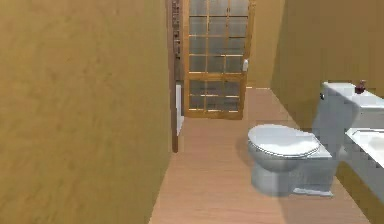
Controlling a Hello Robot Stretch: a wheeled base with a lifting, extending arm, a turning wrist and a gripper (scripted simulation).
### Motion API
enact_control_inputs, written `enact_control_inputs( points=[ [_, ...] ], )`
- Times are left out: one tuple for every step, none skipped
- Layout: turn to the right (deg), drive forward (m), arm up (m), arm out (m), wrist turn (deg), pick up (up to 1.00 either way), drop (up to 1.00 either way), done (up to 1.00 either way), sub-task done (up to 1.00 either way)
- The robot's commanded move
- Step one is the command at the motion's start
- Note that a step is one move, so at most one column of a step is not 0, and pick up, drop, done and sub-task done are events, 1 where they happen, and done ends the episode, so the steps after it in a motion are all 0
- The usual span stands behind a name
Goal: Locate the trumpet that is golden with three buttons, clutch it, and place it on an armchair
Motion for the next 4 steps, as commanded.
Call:
enact_control_inputs(
  points=[
    [0.0,1.0,0.0,0.0,0.0,0.0,0.0,0.0,0.0],
    [0.0,1.0,0.0,0.0,0.0,0.0,0.0,0.0,0.0],
    [15.0,0.0,0.0,0.0,0.0,0.0,0.0,0.0,0.0],
    [0.0,0.2,0.0,0.0,0.0,0.0,0.0,0.0,0.0]
  ],
)
